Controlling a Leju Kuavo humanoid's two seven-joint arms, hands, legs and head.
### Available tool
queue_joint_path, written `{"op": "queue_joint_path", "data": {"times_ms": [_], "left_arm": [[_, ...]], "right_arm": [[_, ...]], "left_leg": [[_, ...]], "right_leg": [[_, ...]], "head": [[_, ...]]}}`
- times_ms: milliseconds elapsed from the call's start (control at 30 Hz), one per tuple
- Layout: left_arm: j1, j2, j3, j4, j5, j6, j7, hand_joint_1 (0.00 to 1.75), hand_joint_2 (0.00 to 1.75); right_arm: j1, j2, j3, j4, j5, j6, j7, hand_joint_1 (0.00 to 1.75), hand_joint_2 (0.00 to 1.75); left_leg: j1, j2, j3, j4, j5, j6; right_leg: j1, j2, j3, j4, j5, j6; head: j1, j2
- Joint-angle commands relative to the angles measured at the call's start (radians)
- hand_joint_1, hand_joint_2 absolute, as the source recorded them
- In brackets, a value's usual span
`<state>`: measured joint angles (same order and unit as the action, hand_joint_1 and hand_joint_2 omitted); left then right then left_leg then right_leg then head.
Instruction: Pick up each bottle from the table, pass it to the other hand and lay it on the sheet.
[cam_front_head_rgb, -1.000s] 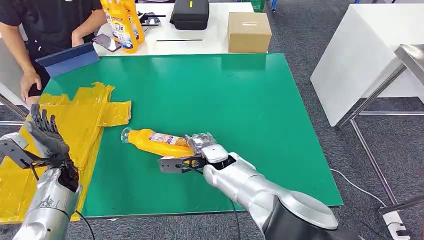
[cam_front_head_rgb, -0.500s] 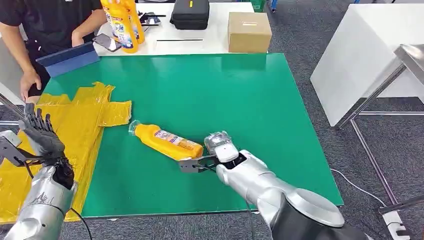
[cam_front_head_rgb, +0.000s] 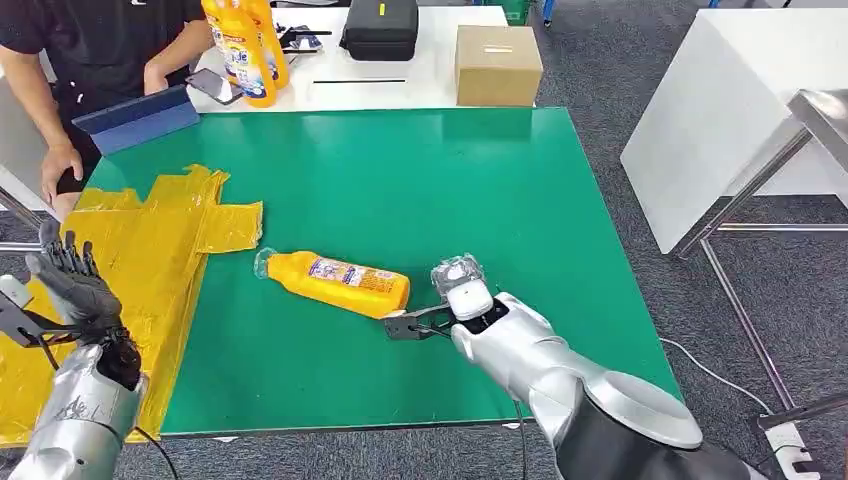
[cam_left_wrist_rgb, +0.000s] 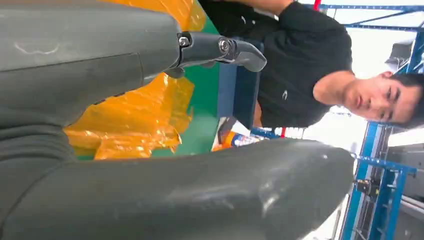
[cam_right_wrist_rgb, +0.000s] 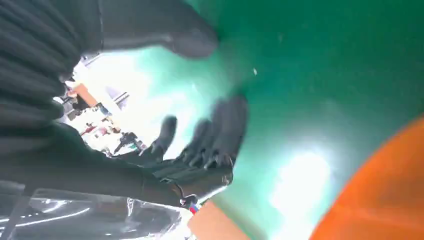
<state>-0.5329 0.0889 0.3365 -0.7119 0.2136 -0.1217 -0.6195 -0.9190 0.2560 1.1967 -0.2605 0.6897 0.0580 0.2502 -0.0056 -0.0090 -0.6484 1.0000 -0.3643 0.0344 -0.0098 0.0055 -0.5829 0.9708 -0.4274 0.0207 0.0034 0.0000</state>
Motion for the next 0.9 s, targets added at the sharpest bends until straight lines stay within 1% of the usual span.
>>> {"op": "queue_joint_path", "data": {"times_ms": [33,67,200,300,333,367,400,467,500,533,567,600,633,667,700,733,767,833,900], "left_arm": [[0.089,0.021,0.093,-0.083,0.011,-0.007,-0.079,0.00,0.00],[0.089,0.021,0.093,-0.083,0.011,-0.007,-0.079,0.00,0.00],[0.086,0.017,0.091,-0.085,0.011,-0.007,-0.078,0.00,0.00],[0.082,0.017,0.093,-0.081,0.011,-0.003,-0.077,0.00,0.00],[0.098,0.019,0.094,-0.099,0.013,0.005,-0.079,0.00,0.00],[0.117,0.022,0.101,-0.118,0.017,0.005,-0.079,0.00,0.00],[0.167,0.021,0.114,-0.171,0.027,-0.001,-0.076,0.00,0.00],[0.237,0.012,0.137,-0.259,0.037,-0.018,-0.047,0.00,0.00],[0.265,0.008,0.150,-0.293,0.038,-0.029,-0.033,0.00,0.00],[0.279,0.009,0.155,-0.307,0.038,-0.040,-0.025,0.00,0.00],[0.282,0.008,0.161,-0.309,0.037,-0.043,-0.023,0.00,0.00],[0.282,0.013,0.158,-0.308,0.031,-0.053,-0.018,0.00,0.00],[0.274,0.016,0.157,-0.297,0.030,-0.053,-0.018,0.00,0.00],[0.262,0.024,0.151,-0.280,0.029,-0.054,-0.018,0.00,0.00],[0.253,0.029,0.147,-0.268,0.029,-0.053,-0.019,0.00,0.00],[0.246,0.030,0.145,-0.260,0.029,-0.052,-0.019,0.00,0.00],[0.241,0.026,0.145,-0.253,0.028,-0.047,-0.020,0.00,0.00],[0.245,0.018,0.144,-0.253,0.026,-0.044,-0.020,0.00,0.00],[0.285,0.001,0.146,-0.295,0.025,-0.039,-0.028,0.00,0.00]], "right_arm": [[-0.079,0.054,-0.080,0.002,-0.040,0.020,-0.103,0.00,0.00],[-0.079,0.054,-0.080,0.002,-0.040,0.020,-0.103,0.00,0.00],[-0.069,0.048,-0.081,0.004,-0.041,0.017,-0.104,0.00,0.00],[-0.069,0.048,-0.086,0.000,-0.037,0.010,-0.111,0.00,0.00],[-0.076,0.051,-0.096,-0.014,-0.018,-0.021,-0.140,0.00,0.00],[-0.090,0.057,-0.104,-0.033,-0.008,-0.065,-0.145,0.00,0.00],[-0.111,0.062,-0.140,-0.070,-0.007,-0.111,-0.156,0.00,0.00],[-0.129,0.044,-0.223,-0.186,0.006,-0.128,-0.164,0.00,0.00],[-0.124,0.016,-0.285,-0.298,0.037,-0.094,-0.154,0.00,0.00],[-0.115,-0.012,-0.323,-0.389,0.072,-0.058,-0.136,0.00,0.00],[-0.103,-0.026,-0.358,-0.450,0.102,-0.024,-0.121,0.00,0.00],[-0.074,-0.054,-0.438,-0.566,0.172,0.015,-0.115,0.00,0.00],[-0.062,-0.066,-0.474,-0.611,0.200,0.051,-0.114,0.00,0.00],[-0.052,-0.092,-0.501,-0.675,0.242,0.061,-0.113,0.00,0.00],[-0.040,-0.105,-0.527,-0.721,0.255,0.087,-0.111,0.00,0.00],[-0.032,-0.118,-0.546,-0.756,0.259,0.091,-0.114,0.00,0.00],[-0.019,-0.137,-0.568,-0.811,0.278,0.094,-0.113,0.00,0.00],[-0.021,-0.157,-0.575,-0.837,0.281,0.103,-0.126,0.00,0.00],[-0.045,-0.180,-0.572,-0.833,0.268,0.115,-0.151,0.00,0.00]], "left_leg": [[0.000,0.004,0.001,0.000,-0.001,-0.002],[0.000,0.005,0.003,0.001,-0.003,-0.003],[0.000,0.000,0.001,0.001,-0.001,-0.002],[0.000,0.000,0.000,0.001,-0.001,-0.002],[0.000,0.000,-0.001,0.000,-0.001,-0.002],[0.000,0.001,0.001,0.001,-0.002,-0.002],[0.000,0.002,0.001,0.002,-0.003,-0.003],[-0.001,0.006,0.001,0.002,-0.003,-0.003],[-0.001,0.009,-0.001,0.003,-0.004,-0.003],[-0.001,0.008,-0.002,0.001,-0.002,-0.002],[-0.001,0.011,-0.001,0.003,-0.004,-0.003],[0.000,0.009,-0.002,0.001,-0.002,-0.002],[0.001,0.010,0.000,0.002,-0.004,-0.003],[0.000,0.007,-0.002,0.001,-0.001,-0.003],[0.000,0.003,0.000,0.003,-0.003,-0.004],[0.001,0.001,-0.002,0.001,-0.001,-0.004],[0.001,-0.002,-0.002,0.002,-0.002,-0.004],[0.001,-0.004,-0.003,0.001,-0.001,-0.004],[0.001,-0.003,-0.003,0.001,-0.002,-0.004]], "right_leg": [[-0.001,0.003,0.000,0.001,-0.001,-0.001],[0.000,0.004,0.001,0.002,-0.002,-0.001],[0.000,-0.001,0.000,0.001,-0.002,-0.001],[0.000,0.000,0.000,0.001,-0.002,-0.001],[0.000,0.000,-0.001,0.001,-0.001,-0.001],[0.000,0.001,0.000,0.002,-0.002,-0.001],[0.000,0.002,0.001,0.003,-0.002,-0.002],[-0.001,0.006,0.000,0.003,-0.002,-0.002],[-0.001,0.008,0.001,0.005,-0.002,-0.001],[-0.001,0.008,0.000,0.005,-0.001,-0.001],[-0.001,0.010,0.001,0.006,-0.002,-0.001],[0.000,0.009,0.000,0.004,-0.001,-0.001],[0.000,0.009,0.001,0.004,-0.003,-0.002],[0.000,0.006,-0.002,0.003,-0.002,-0.001],[0.000,0.002,-0.001,0.005,-0.004,-0.002],[0.000,0.001,-0.005,0.002,-0.002,-0.002],[0.001,-0.002,-0.004,0.003,-0.004,-0.002],[0.000,-0.004,-0.003,0.002,-0.003,-0.002],[0.000,-0.003,-0.003,0.002,-0.003,-0.001]], "head": [[0.000,0.000],[0.000,0.000],[0.000,0.000],[0.000,0.000],[0.000,0.000],[0.000,0.000],[0.000,0.000],[0.000,0.000],[0.000,0.000],[0.000,0.000],[0.000,0.000],[0.000,0.000],[0.000,0.000],[0.000,0.000],[0.000,0.000],[0.000,0.000],[0.000,0.000],[0.000,0.000],[0.000,0.000]]}}
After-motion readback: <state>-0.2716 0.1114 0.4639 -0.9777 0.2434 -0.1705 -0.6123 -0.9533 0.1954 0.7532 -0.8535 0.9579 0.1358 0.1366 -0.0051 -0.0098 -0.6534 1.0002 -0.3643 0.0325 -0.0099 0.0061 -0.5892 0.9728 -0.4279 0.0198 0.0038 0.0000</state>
